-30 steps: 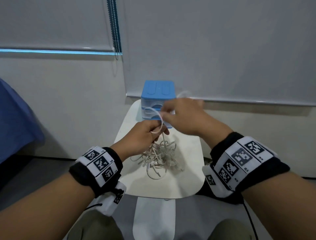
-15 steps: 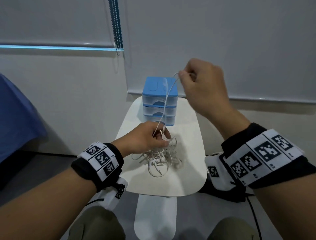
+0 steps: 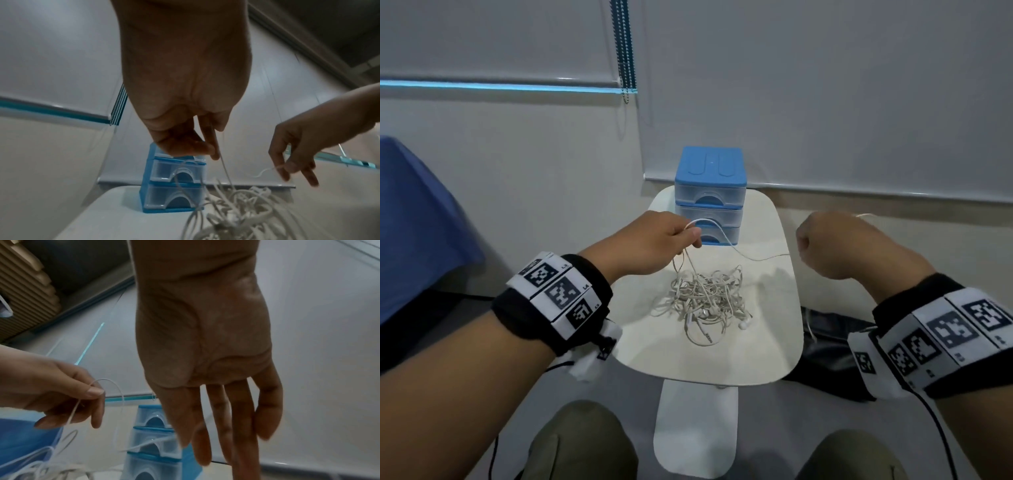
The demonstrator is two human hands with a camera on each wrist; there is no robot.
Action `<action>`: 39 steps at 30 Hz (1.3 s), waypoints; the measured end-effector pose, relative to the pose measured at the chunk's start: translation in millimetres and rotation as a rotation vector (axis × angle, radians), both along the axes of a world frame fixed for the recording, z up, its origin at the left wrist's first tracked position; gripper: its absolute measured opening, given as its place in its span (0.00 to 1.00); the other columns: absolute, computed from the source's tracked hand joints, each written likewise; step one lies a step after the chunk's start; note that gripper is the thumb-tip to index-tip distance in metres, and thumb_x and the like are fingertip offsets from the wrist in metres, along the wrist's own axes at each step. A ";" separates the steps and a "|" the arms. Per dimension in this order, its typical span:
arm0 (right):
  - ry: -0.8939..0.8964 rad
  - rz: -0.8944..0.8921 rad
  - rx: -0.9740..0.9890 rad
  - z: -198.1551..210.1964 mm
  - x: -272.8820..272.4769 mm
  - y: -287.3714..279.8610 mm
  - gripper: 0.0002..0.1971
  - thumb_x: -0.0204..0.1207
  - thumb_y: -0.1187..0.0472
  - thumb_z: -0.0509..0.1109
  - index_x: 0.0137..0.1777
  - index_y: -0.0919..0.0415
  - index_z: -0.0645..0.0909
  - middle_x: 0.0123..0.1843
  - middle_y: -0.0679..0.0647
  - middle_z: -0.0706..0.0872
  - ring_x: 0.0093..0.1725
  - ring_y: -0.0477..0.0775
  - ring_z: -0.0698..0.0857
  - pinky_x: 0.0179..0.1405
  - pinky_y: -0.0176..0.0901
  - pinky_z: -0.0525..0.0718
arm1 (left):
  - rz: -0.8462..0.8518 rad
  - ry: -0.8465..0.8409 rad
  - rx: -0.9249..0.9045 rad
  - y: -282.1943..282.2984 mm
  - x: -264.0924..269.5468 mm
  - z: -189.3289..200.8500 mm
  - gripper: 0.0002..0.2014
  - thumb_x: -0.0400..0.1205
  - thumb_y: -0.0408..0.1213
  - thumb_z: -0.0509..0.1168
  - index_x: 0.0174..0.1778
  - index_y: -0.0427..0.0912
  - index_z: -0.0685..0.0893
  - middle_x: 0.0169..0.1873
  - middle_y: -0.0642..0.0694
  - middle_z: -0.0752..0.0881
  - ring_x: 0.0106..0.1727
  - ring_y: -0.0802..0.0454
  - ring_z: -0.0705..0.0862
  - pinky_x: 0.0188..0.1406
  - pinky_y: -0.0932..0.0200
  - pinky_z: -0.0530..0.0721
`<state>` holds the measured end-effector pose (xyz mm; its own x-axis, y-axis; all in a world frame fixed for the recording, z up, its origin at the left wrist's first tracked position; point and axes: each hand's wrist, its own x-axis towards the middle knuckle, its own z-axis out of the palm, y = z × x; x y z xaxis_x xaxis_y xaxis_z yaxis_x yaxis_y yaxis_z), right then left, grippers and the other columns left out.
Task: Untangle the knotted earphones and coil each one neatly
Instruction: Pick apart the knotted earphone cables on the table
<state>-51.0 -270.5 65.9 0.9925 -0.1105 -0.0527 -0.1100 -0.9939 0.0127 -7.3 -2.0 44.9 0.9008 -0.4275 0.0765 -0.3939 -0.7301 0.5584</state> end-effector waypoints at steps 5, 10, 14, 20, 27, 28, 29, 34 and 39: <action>-0.024 0.151 0.183 6.4 -0.7 29.9 0.12 0.79 0.57 0.70 0.61 0.53 0.84 0.53 0.52 0.88 0.44 0.53 0.88 0.52 0.45 0.83 | -0.044 0.083 -0.212 -10.6 -7.9 -0.5 0.14 0.90 0.42 0.65 0.48 0.39 0.92 0.36 0.44 0.90 0.33 0.53 0.89 0.37 0.62 0.86; -0.080 0.370 0.577 11.7 -9.2 77.2 0.31 0.75 0.48 0.77 0.77 0.47 0.74 0.56 0.44 0.85 0.54 0.51 0.84 0.49 0.42 0.79 | -0.089 0.048 -0.190 -23.7 -13.5 -1.6 0.10 0.85 0.37 0.73 0.40 0.36 0.91 0.33 0.42 0.92 0.33 0.51 0.92 0.37 0.64 0.87; -0.015 0.355 0.523 7.9 -6.8 80.8 0.15 0.76 0.52 0.77 0.61 0.53 0.83 0.42 0.42 0.82 0.40 0.48 0.88 0.34 0.38 0.78 | -0.109 0.078 -0.176 -20.7 -13.3 -8.6 0.08 0.82 0.35 0.77 0.38 0.39 0.91 0.31 0.45 0.93 0.38 0.46 0.94 0.47 0.55 0.93; -0.064 0.334 0.443 -5.2 0.2 69.2 0.07 0.82 0.53 0.74 0.54 0.53 0.90 0.37 0.42 0.78 0.37 0.45 0.79 0.32 0.37 0.71 | -0.085 0.175 -0.431 -11.1 -12.3 -22.1 0.06 0.80 0.31 0.78 0.50 0.39 0.89 0.39 0.41 0.92 0.41 0.47 0.91 0.55 0.42 0.90; -0.073 0.161 0.758 -28.6 1.3 61.1 0.07 0.78 0.66 0.70 0.39 0.61 0.87 0.35 0.55 0.92 0.33 0.52 0.90 0.33 0.39 0.80 | -0.019 0.031 -0.194 -16.3 -24.1 -52.9 0.13 0.72 0.49 0.83 0.40 0.51 0.86 0.42 0.56 0.88 0.45 0.54 0.84 0.46 0.59 0.83; -0.100 0.150 0.794 -32.7 1.0 62.3 0.07 0.78 0.66 0.70 0.40 0.60 0.87 0.35 0.54 0.91 0.33 0.51 0.89 0.34 0.40 0.80 | 0.004 0.007 -0.181 -17.3 -25.7 -57.6 0.14 0.72 0.50 0.83 0.40 0.51 0.85 0.42 0.56 0.87 0.44 0.55 0.83 0.45 0.58 0.82; -0.121 0.156 0.804 -37.5 0.7 63.8 0.07 0.78 0.65 0.70 0.41 0.59 0.88 0.35 0.51 0.90 0.34 0.49 0.87 0.36 0.39 0.79 | 0.023 -0.012 -0.165 -18.3 -26.6 -62.2 0.15 0.72 0.50 0.83 0.41 0.50 0.83 0.41 0.56 0.86 0.42 0.56 0.82 0.44 0.57 0.82; -0.141 0.263 0.797 -56.3 0.3 71.2 0.04 0.80 0.60 0.75 0.46 0.52 0.91 0.27 0.46 0.75 0.30 0.48 0.74 0.33 0.39 0.71 | 0.018 0.028 -0.177 -16.7 -27.1 -68.6 0.12 0.75 0.35 0.79 0.42 0.51 0.81 0.38 0.56 0.86 0.35 0.57 0.81 0.37 0.61 0.80; -0.206 0.227 0.767 -53.0 3.8 58.2 0.06 0.79 0.60 0.75 0.41 0.51 0.90 0.27 0.45 0.75 0.30 0.45 0.73 0.31 0.37 0.69 | -0.081 0.042 -0.133 -7.6 -25.4 -60.8 0.14 0.74 0.28 0.75 0.46 0.50 0.82 0.42 0.51 0.88 0.41 0.55 0.83 0.42 0.61 0.81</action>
